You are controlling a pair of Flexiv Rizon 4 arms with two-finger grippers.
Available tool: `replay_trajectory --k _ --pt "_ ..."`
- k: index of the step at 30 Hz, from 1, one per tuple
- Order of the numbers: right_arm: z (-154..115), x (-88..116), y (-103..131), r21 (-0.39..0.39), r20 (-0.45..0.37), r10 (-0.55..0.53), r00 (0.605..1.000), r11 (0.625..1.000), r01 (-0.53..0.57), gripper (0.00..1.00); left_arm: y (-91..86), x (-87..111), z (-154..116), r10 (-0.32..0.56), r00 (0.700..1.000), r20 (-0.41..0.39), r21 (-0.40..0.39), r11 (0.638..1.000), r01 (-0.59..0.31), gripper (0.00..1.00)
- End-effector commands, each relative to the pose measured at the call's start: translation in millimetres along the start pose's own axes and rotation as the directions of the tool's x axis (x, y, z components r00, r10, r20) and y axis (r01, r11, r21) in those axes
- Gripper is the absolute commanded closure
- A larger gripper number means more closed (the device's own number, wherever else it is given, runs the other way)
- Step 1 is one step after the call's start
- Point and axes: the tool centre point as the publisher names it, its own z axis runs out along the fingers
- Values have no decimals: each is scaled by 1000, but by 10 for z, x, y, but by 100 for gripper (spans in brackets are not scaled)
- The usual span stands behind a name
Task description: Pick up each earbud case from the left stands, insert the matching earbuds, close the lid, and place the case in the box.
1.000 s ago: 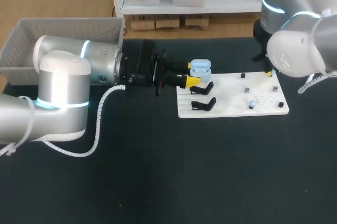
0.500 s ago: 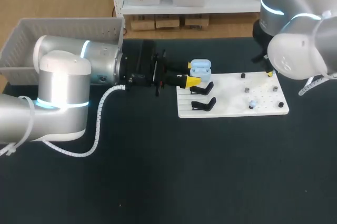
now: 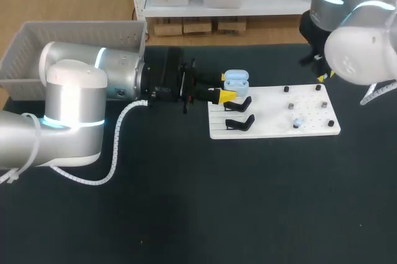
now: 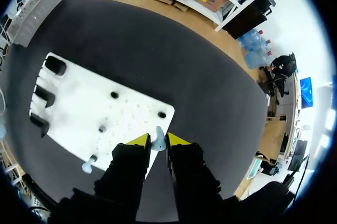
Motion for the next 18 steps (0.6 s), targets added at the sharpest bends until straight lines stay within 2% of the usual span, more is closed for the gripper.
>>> replay_trajectory --k 1,7,9,18 --pt "-368 186 15 -30 -25 26 999 999 -26 100 -11 8 0 3 1000 2 -5 1000 -3 100" --pt "-609 295 207 -109 -96 18 995 994 -28 100 -11 8 0 3 1000 2 -5 1000 -3 100" --pt "-672 329 283 -108 -107 -4 994 994 -7 100 -11 8 0 3 1000 2 -5 1000 -3 100" --pt "-697 337 289 -103 -99 -10 995 995 0 100 -11 8 0 3 1000 2 -5 1000 -3 100"
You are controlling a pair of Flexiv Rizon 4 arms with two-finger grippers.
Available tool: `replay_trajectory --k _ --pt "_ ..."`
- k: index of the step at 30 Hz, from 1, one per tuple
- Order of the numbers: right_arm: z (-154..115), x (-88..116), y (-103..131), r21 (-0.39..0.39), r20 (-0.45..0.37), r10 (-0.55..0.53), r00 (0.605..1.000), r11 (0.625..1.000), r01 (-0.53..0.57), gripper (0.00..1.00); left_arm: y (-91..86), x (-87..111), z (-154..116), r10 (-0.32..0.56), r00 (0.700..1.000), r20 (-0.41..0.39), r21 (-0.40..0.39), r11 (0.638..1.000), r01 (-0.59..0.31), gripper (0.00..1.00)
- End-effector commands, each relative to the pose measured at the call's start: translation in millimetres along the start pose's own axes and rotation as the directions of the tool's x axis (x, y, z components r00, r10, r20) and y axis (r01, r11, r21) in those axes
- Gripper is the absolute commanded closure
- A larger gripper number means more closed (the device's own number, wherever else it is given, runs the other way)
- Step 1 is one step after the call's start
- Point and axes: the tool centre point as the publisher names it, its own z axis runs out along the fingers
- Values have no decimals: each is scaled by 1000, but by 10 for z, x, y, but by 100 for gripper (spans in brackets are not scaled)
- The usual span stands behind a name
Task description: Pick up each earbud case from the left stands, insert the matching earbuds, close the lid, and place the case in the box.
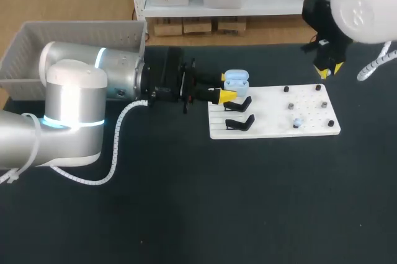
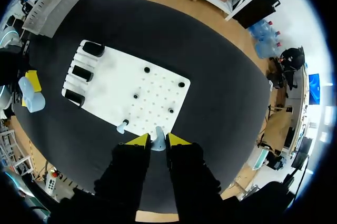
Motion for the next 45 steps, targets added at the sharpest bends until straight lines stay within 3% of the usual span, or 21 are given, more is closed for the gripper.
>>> replay_trajectory --k 1,10,14,16,18,19,26,33,34,45 --pt "10 3 -2 0 2 1 1000 1000 -1 100 -11 8 0 3 1000 2 -5 1000 -3 100" --pt "10 3 -2 0 2 1 1000 1000 -1 100 -11 8 0 3 1000 2 -5 1000 -3 100" --pt "-217 32 200 -30 36 50 998 998 -49 100 -11 8 0 3 1000 2 -5 1000 -3 100" --pt "-302 65 313 19 36 73 997 997 -73 100 -11 8 0 3 1000 2 -5 1000 -3 100" --pt "-375 83 417 6 23 135 991 991 -136 100 -11 8 0 3 1000 2 -5 1000 -3 100" --pt "-407 93 460 30 23 162 986 986 -163 100 -11 8 0 3 1000 2 -5 1000 -3 100" --pt "-563 141 671 6 -43 389 920 921 -389 100 -11 8 0 3 1000 2 -5 1000 -3 100" --pt "-669 131 850 -137 -53 520 852 842 -522 100 -11 8 0 3 1000 2 -5 1000 -3 100" --pt "-680 143 885 -165 -55 521 851 836 -523 100 -11 8 0 3 1000 2 -5 1000 -3 100" --pt "-680 143 885 -165 -55 521 851 836 -523 100 -11 8 0 3 1000 2 -5 1000 -3 100"
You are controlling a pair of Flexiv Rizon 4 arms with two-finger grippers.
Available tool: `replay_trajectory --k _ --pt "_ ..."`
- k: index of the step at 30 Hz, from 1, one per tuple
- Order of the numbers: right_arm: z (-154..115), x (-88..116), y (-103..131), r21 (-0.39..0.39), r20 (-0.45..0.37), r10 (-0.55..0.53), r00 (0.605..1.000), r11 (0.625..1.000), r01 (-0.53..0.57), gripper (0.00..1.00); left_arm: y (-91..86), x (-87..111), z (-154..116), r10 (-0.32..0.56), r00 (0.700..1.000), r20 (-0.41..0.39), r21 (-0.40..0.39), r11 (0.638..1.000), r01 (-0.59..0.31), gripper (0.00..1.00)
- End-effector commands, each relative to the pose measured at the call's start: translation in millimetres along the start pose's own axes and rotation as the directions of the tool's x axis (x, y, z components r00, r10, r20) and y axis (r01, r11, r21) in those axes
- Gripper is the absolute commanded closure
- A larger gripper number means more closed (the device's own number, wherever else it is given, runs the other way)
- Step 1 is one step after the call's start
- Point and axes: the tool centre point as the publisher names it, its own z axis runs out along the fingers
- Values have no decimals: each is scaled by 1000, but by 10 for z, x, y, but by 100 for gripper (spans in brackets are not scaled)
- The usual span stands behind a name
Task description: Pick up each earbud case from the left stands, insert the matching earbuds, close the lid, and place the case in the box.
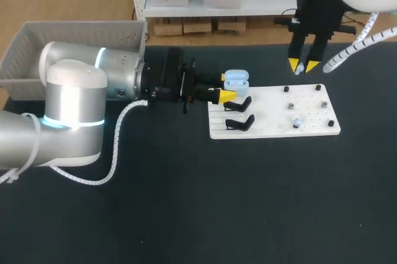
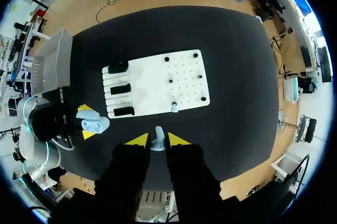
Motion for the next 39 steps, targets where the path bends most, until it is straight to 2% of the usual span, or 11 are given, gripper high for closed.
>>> replay_trajectory --k 1,7,8,9,10,14,17,20,23,30,39 --pt "4 28 -14 -3 8 1 1000 1000 -1 100 -11 9 1 3 1000 3 -5 1000 -3 100" --pt "-8 48 51 -9 7 2 1000 1000 -2 100 -11 9 1 3 1000 3 -5 1000 -3 100" --pt "-5 68 121 52 47 -11 999 999 8 100 -11 9 1 3 1000 3 -5 1000 -3 100" --pt "-1 90 188 53 52 -5 999 999 2 100 -11 9 1 3 1000 3 -5 1000 -3 100" --pt "-8 105 248 49 52 15 999 999 -17 100 -11 9 1 3 1000 3 -5 1000 -3 100" --pt "15 143 422 123 85 101 991 986 -111 100 -11 9 1 3 1000 3 -5 1000 -3 100" --pt "30 169 484 182 87 181 980 964 -195 100 -11 9 1 3 1000 3 -5 1000 -3 100" --pt "26 165 527 200 89 275 957 937 -288 100 -11 9 1 3 1000 3 -5 1000 -3 100" --pt "27 166 565 189 90 328 940 921 -339 100 -11 9 1 3 1000 3 -5 1000 -3 100" --pt "55 251 695 95 9 407 913 909 -406 100 -11 9 1 3 1000 3 -5 1000 -3 100" --pt "55 251 695 95 9 407 913 909 -406 100 -11 9 1 3 1000 3 -5 1000 -3 100"
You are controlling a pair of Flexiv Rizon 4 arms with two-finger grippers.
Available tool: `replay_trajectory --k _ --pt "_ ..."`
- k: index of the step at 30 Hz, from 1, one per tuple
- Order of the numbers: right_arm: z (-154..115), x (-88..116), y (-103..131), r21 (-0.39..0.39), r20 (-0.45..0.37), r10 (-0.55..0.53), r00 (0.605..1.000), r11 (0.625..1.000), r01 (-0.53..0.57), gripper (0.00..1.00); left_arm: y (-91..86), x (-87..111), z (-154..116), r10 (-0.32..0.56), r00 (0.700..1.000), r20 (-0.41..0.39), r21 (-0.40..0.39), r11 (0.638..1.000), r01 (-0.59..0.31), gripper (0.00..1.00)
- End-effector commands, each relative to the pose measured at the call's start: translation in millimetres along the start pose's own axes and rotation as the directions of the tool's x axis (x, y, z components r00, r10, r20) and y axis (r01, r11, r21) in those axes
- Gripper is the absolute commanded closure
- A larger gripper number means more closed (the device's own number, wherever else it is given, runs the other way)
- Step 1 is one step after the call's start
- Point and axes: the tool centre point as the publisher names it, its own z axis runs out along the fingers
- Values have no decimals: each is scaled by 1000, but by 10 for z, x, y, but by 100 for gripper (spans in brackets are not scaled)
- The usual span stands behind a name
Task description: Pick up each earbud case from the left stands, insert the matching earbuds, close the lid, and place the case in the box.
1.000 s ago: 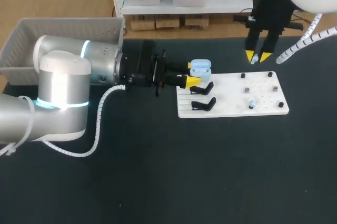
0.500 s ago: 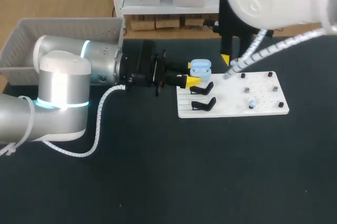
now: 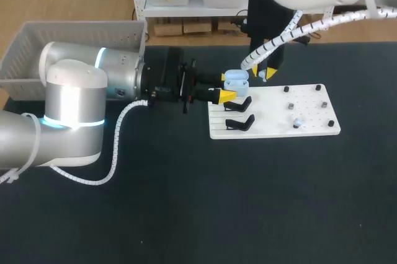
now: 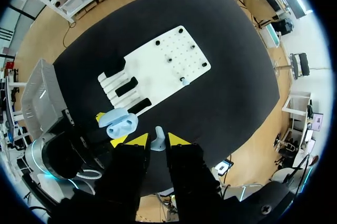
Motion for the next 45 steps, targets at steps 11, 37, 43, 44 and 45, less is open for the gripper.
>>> replay_trajectory --k 11,37,43,44,45 --pt "4 18 -23 -5 5 2 1000 1000 -1 100 -18 26 35 4 1000 4 -7 1000 -4 100" --pt "16 200 97 -7 -5 64 998 998 -64 100 -56 62 167 3 1000 12 -1 1000 -3 100" --pt "50 195 158 -2 -17 114 993 993 -114 100 -50 57 194 12 1000 6 5 1000 -12 100" --pt "54 195 165 -3 -18 115 993 993 -115 100 -51 55 198 14 1000 4 7 1000 -14 100" --pt "58 198 173 -3 -18 115 993 993 -115 100 -51 53 200 15 1000 2 8 1000 -15 100"
